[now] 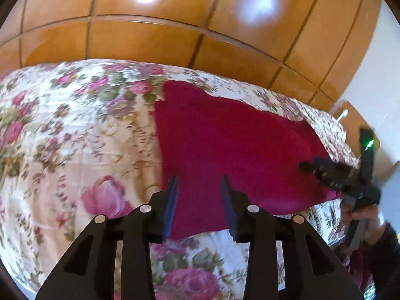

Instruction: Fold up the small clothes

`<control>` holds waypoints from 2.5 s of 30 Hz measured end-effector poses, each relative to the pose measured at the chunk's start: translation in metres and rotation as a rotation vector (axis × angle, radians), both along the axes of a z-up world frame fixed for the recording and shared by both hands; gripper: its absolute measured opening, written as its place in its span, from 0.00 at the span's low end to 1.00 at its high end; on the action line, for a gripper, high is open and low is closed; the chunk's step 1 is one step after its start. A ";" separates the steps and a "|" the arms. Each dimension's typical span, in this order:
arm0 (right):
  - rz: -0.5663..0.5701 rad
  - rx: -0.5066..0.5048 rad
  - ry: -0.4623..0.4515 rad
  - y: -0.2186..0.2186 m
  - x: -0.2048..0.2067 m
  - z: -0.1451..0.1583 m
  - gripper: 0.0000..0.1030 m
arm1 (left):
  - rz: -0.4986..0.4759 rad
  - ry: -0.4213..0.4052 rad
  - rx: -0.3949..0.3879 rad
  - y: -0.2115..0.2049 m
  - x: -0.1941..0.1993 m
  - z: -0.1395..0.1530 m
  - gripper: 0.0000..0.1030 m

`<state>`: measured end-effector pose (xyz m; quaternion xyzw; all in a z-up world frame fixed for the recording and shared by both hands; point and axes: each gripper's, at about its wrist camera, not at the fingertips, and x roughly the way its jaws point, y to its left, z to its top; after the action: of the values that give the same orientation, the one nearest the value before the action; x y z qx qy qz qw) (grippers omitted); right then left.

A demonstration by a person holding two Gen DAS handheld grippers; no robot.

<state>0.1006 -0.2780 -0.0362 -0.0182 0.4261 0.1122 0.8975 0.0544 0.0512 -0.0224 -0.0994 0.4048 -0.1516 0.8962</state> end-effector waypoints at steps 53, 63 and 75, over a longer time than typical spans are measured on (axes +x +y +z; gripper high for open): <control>-0.319 0.153 0.125 -0.123 0.054 0.001 0.86 | 0.192 0.024 0.032 0.020 0.001 -0.007 0.45; -0.311 0.590 0.274 -0.188 -0.004 -0.054 0.86 | 0.136 0.022 0.030 0.007 0.009 -0.005 0.45; -0.183 0.572 0.221 -0.145 -0.016 -0.003 0.26 | 0.049 0.031 0.021 -0.010 0.018 -0.004 0.45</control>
<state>0.0849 -0.4229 -0.0395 0.2854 0.4721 0.1476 0.8209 0.0729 0.0413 -0.0262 -0.1021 0.4175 -0.1237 0.8944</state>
